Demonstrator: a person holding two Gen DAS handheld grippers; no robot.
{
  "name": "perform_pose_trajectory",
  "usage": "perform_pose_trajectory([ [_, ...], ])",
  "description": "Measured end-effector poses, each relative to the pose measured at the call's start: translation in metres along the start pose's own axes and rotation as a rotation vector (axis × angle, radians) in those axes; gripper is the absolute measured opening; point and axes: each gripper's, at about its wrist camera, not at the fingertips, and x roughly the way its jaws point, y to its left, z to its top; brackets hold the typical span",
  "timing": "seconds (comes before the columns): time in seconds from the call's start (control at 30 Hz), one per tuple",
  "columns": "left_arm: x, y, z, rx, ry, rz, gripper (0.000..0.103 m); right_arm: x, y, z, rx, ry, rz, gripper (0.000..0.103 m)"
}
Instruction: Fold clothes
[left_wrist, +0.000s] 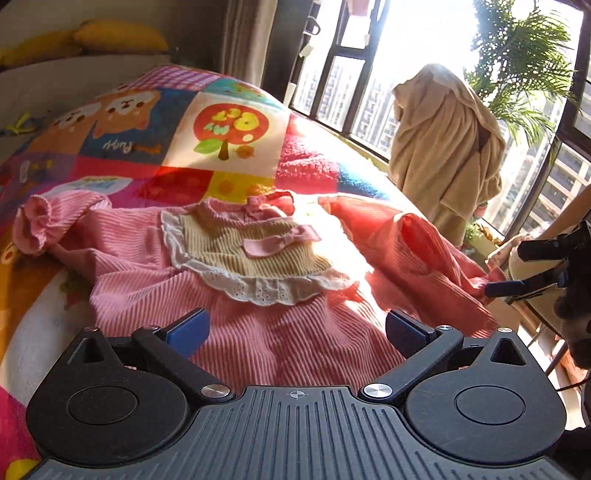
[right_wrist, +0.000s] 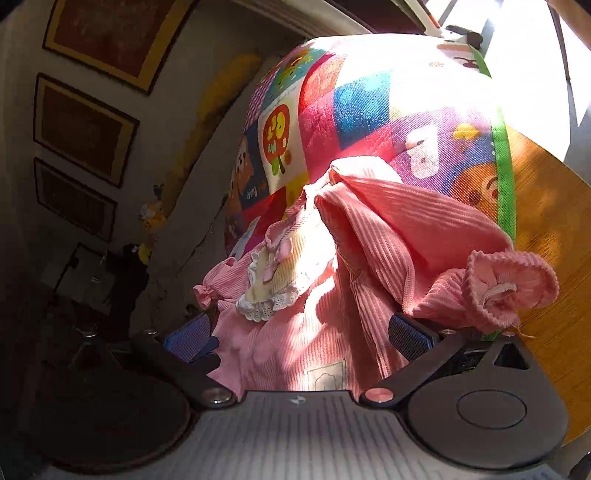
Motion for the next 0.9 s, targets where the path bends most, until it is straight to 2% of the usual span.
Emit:
perform_pose_trajectory([
  [0.1, 0.027, 0.009, 0.002, -0.022, 0.057, 0.014, 0.103, 0.035, -0.026, 0.020, 0.212, 0.017, 0.012, 0.103],
  [0.13, 0.031, 0.012, 0.002, -0.024, 0.066, 0.018, 0.103, 0.040, -0.028, 0.025, 0.223, 0.003, -0.004, 0.103],
  [0.2, 0.031, 0.017, -0.001, -0.022, 0.069, 0.039, 0.103, 0.046, -0.027, 0.040, 0.170, -0.089, -0.085, 0.103],
  [0.33, 0.030, 0.030, -0.012, -0.073, 0.068, 0.029, 0.103, 0.050, -0.018, 0.067, 0.027, -0.286, -0.207, 0.103],
  [0.47, 0.029, 0.028, -0.015, -0.059, 0.049, 0.030, 0.103, 0.073, 0.015, 0.093, -0.221, -0.375, -0.264, 0.103],
  [0.53, 0.030, 0.024, -0.016, -0.032, 0.049, 0.041, 0.103, 0.095, 0.040, 0.101, -0.275, -0.297, -0.191, 0.103],
  [0.6, 0.032, 0.019, -0.017, 0.006, 0.058, 0.059, 0.103, 0.110, 0.068, 0.098, -0.346, -0.166, -0.031, 0.103],
  [0.63, 0.032, 0.018, -0.017, 0.013, 0.057, 0.064, 0.103, 0.111, 0.081, 0.093, -0.387, -0.119, 0.016, 0.103],
  [0.73, 0.032, 0.018, -0.019, 0.015, 0.047, 0.067, 0.103, 0.102, 0.103, 0.073, -0.482, -0.052, -0.045, 0.103],
  [0.8, 0.032, 0.018, -0.020, 0.010, 0.038, 0.066, 0.103, 0.086, 0.096, 0.065, -0.463, -0.034, -0.173, 0.103],
  [0.83, 0.032, 0.019, -0.020, 0.007, 0.035, 0.066, 0.103, 0.076, 0.084, 0.063, -0.404, -0.031, -0.212, 0.103],
  [0.9, 0.031, 0.020, -0.020, -0.002, 0.031, 0.060, 0.103, 0.054, 0.042, 0.059, -0.153, -0.032, -0.194, 0.103],
])
